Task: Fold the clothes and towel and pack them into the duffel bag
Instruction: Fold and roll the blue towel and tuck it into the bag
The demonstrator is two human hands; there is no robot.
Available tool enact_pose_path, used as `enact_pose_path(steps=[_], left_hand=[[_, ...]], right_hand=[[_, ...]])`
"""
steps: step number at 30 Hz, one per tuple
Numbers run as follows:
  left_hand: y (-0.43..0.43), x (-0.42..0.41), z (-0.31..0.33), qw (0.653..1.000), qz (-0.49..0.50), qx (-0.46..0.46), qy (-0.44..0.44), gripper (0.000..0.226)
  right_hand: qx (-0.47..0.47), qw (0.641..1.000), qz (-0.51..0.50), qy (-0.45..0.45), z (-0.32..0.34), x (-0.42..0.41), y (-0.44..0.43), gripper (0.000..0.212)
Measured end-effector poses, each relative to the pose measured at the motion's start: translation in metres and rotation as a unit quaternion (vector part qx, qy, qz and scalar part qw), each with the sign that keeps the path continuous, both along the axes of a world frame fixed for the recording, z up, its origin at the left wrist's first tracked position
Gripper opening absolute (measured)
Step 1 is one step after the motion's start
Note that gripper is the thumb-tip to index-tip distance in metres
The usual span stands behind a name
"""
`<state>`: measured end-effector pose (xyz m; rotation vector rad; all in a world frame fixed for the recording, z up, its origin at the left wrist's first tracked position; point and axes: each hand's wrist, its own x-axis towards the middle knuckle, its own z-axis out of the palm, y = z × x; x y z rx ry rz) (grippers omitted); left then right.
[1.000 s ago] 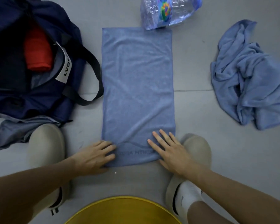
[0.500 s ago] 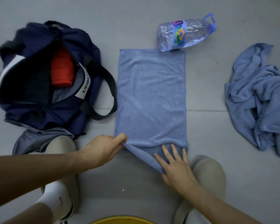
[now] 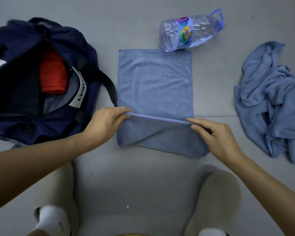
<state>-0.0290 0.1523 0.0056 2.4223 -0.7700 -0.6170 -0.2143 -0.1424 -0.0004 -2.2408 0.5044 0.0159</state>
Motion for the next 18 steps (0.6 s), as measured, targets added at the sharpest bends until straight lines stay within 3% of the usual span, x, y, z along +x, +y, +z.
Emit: enact_pose_path(steps=[4, 9, 13, 16, 18], left_hand=[[-0.017, 0.036, -0.005, 0.992, 0.101, -0.049, 0.057, 0.018], [-0.038, 0.061, -0.017, 0.952, 0.213, -0.129, 0.179, 0.018], [-0.039, 0.068, -0.026, 0.949, 0.235, -0.132, 0.164, 0.018], [-0.035, 0.075, -0.026, 0.953, 0.228, -0.136, 0.143, 0.019], [-0.037, 0.086, -0.024, 0.951, 0.232, -0.150, 0.136, 0.019]], right_hand=[[0.028, 0.998, -0.030, 0.052, -0.011, 0.025, -0.030, 0.028], [0.054, 0.990, -0.031, 0.124, -0.037, 0.060, -0.035, 0.036], [0.025, 0.982, -0.023, 0.185, -0.045, 0.074, -0.037, 0.022], [0.041, 0.986, -0.082, 0.142, -0.040, 0.083, -0.050, 0.015], [0.146, 0.973, -0.152, 0.091, -0.031, 0.101, -0.057, 0.013]])
